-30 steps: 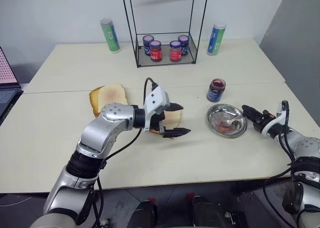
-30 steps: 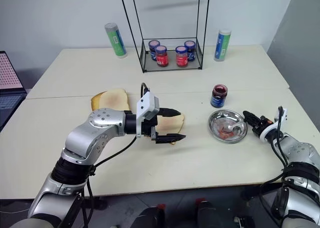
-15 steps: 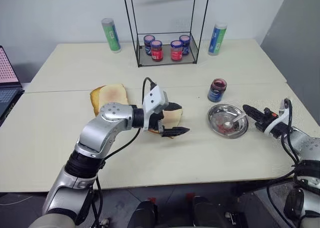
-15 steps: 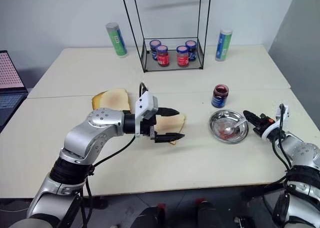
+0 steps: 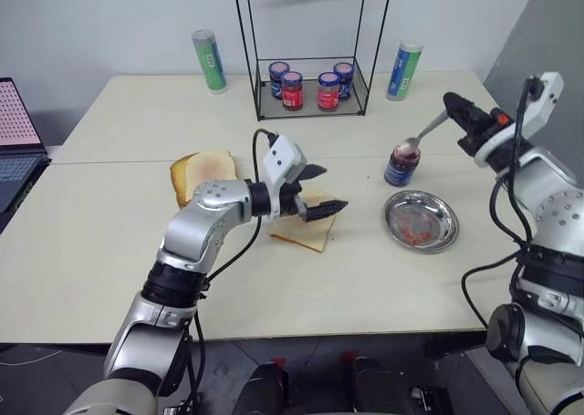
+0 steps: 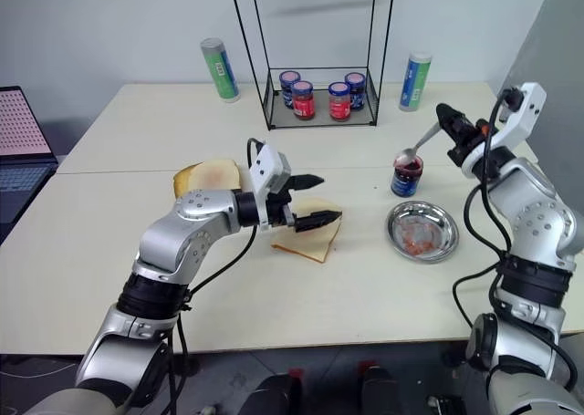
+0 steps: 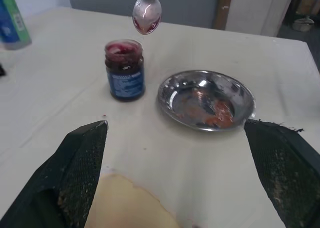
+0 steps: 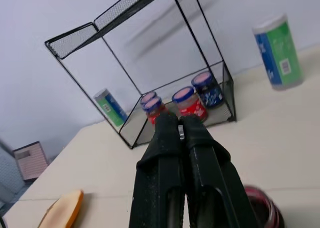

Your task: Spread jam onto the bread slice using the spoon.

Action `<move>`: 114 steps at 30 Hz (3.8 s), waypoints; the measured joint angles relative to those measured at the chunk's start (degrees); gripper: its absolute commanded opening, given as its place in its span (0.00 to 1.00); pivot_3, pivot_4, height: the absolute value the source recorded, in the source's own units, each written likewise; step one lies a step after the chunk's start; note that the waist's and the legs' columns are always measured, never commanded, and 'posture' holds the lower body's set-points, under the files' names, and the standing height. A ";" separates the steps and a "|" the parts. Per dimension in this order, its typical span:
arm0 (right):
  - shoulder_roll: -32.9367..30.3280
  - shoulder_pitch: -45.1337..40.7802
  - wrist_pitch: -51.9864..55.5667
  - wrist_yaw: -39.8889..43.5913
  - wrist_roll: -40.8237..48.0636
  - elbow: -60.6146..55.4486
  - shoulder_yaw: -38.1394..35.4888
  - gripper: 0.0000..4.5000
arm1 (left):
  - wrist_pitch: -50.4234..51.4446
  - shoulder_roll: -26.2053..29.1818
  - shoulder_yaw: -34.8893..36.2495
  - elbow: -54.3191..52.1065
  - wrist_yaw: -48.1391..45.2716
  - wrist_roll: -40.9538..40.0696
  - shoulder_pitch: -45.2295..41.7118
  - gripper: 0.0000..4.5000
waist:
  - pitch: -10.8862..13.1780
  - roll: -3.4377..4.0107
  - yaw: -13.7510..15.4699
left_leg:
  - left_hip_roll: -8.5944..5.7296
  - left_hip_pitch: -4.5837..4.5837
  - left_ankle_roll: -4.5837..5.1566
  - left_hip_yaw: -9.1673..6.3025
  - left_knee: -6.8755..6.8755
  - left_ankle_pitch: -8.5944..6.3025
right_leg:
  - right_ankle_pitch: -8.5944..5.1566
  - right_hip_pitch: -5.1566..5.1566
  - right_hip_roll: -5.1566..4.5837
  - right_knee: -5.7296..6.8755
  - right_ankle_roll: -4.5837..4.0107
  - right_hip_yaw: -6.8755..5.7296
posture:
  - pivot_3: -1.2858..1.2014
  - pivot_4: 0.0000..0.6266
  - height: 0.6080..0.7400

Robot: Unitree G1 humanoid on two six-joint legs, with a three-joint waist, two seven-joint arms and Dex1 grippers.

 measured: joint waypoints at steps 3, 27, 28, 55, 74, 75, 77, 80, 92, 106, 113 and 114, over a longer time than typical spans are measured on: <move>-1.34 -4.31 -6.64 1.93 -6.40 6.40 4.36 0.01 | -1.43 -1.54 -0.04 1.36 0.51 0.73 -1.23 1.00 | 0.00 0.00 -0.04 | -0.02 0.01 0.00 0.01 -0.06 0.00 | 0.00 -0.02 0.03 -0.03 0.00 -0.03 | 0.52 0.24 1.00; -1.01 -2.85 -30.92 13.60 -27.97 23.65 16.23 0.01 | -1.46 -0.99 -0.04 -0.88 0.49 1.83 0.42 1.00 | 0.00 0.00 -0.64 | 0.04 -0.50 -0.17 0.11 0.00 0.10 | 0.02 -0.72 0.01 0.17 -0.03 0.14 | 0.52 0.24 1.00; -1.01 -2.59 -30.94 13.63 -28.01 23.67 16.23 0.01 | -1.42 -0.96 -0.03 -0.88 0.49 1.83 0.42 1.00 | 0.00 0.00 -0.65 | 0.04 -0.50 -0.17 0.12 0.00 0.10 | 0.02 -0.72 0.01 0.17 -0.03 0.15 | 0.52 0.24 1.00; 3.31 -5.10 -16.61 4.54 -16.48 23.67 2.82 0.01 | -0.72 -1.07 -0.01 -1.16 0.68 1.88 0.45 1.00 | 0.00 0.00 -0.76 | 0.05 -0.49 -0.16 0.13 0.00 0.09 | 0.02 -0.73 0.01 0.21 -0.03 0.15 | 0.52 0.24 1.00; 2.98 -5.54 -15.64 3.74 -16.24 22.78 2.96 0.01 | -0.88 -1.05 -0.01 -1.14 0.57 2.02 0.45 1.00 | 0.00 0.00 -0.79 | 0.04 -0.49 -0.16 0.14 0.00 0.09 | 0.02 -0.73 0.01 0.21 -0.03 0.15 | 0.52 0.24 1.00; 2.93 -5.54 -15.64 3.76 -16.35 22.27 3.23 0.01 | -0.93 -1.05 -0.01 -1.14 0.57 2.02 0.45 1.00 | 0.00 0.01 -0.80 | 0.04 -0.49 -0.16 0.14 0.00 0.09 | 0.02 -0.73 0.01 0.21 -0.03 0.15 | 0.52 0.24 1.00; 2.82 -5.55 -15.64 3.90 -16.47 21.45 3.56 0.01 | -0.99 -1.06 -0.01 -1.14 0.56 2.06 0.45 1.00 | -0.01 0.00 -0.81 | 0.05 -0.49 -0.16 0.13 0.00 0.09 | 0.02 -0.73 0.01 0.21 -0.03 0.15 | 0.52 0.24 1.00; 2.70 -5.58 -15.63 4.02 -16.47 20.29 3.80 0.01 | -1.14 -1.07 -0.01 -1.13 0.56 2.09 0.45 1.00 | -0.01 0.00 -0.80 | 0.05 -0.49 -0.16 0.13 0.00 0.09 | 0.02 -0.73 0.01 0.21 -0.03 0.15 | 0.52 0.24 1.00; 2.20 -6.39 -14.30 3.47 -16.35 19.29 3.64 0.01 | -1.96 -1.19 -0.01 -0.81 0.38 2.16 0.45 1.00 | 0.00 0.00 -0.82 | 0.05 -0.49 -0.15 0.14 0.00 0.09 | 0.02 -0.73 0.01 0.22 -0.03 0.16 | 0.52 0.24 1.00; 4.01 -6.87 -6.55 -6.82 -6.10 18.25 -8.45 0.01 | -2.01 -0.84 -0.01 -0.61 -0.31 2.18 0.46 1.00 | -0.01 0.01 -0.76 | 0.08 -0.50 -0.11 0.14 -0.01 0.06 | 0.02 -0.73 0.01 0.23 -0.04 0.17 | 0.52 0.24 1.00; 8.33 -7.73 1.04 -15.89 4.17 13.50 -15.17 0.01 | -2.04 1.51 0.82 -1.39 -1.34 1.87 2.81 1.00 | -0.02 0.05 -1.11 | 0.13 -0.49 -0.05 0.17 -0.04 0.03 | 0.02 -0.80 0.02 0.27 -0.04 0.21 | 0.52 0.24 1.00; 8.97 -7.86 1.90 -17.18 5.47 12.02 -15.50 0.01 | -2.04 2.02 1.08 -1.63 -1.67 1.81 3.31 1.00 | -0.03 0.06 -1.15 | 0.13 -0.49 -0.04 0.17 -0.04 0.03 | 0.02 -0.80 0.02 0.29 -0.04 0.22 | 0.52 0.24 1.00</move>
